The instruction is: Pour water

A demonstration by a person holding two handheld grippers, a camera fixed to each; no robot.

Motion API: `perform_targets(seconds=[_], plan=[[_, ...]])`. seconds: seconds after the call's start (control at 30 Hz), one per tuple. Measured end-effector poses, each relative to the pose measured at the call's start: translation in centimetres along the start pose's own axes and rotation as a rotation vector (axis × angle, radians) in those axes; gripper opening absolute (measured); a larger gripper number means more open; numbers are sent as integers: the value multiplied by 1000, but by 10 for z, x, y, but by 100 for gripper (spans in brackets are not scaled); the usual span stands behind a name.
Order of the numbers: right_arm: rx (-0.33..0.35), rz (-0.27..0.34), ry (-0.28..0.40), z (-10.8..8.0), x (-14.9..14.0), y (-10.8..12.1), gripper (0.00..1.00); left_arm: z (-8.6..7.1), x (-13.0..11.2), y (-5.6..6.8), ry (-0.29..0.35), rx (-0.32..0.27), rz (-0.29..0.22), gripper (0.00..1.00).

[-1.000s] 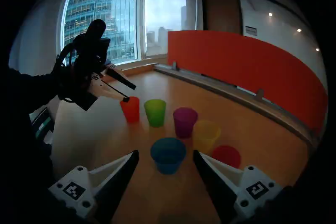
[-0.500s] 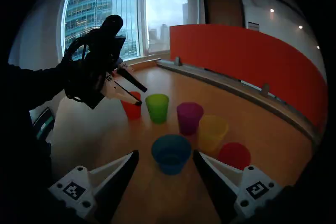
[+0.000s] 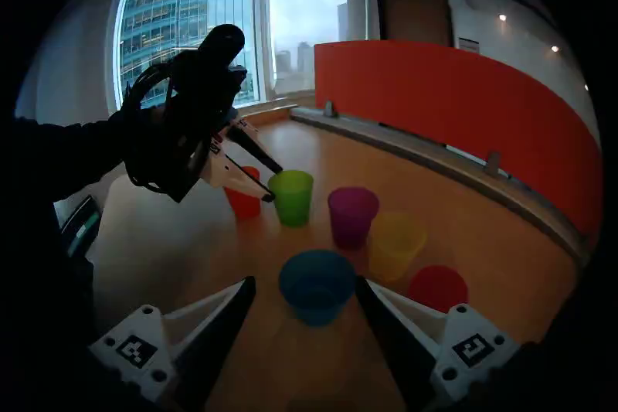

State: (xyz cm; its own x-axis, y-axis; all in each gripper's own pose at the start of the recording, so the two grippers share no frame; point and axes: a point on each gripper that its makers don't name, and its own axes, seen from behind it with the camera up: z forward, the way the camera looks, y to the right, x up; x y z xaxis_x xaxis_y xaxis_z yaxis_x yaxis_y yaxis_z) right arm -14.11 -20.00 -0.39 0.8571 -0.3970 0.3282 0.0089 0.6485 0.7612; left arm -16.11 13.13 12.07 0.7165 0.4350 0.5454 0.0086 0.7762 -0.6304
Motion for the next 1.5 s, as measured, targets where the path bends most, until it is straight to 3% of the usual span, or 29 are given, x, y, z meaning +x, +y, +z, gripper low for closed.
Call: perform_targets(seconds=[0.8,1.03,1.1,1.5], plan=[[6,3,-13,7,-4,2,100,25,5,6,-2,1,-22,100],[4,3,-14,8,-5,4,100,27,7,4,7,15,-28,97],[4,3,-15,8,-6,4,100,27,8,3,12,23,-30,89],[-1,2,-31,14,-14,4,100,16,16,3,50,20,-42,88]])
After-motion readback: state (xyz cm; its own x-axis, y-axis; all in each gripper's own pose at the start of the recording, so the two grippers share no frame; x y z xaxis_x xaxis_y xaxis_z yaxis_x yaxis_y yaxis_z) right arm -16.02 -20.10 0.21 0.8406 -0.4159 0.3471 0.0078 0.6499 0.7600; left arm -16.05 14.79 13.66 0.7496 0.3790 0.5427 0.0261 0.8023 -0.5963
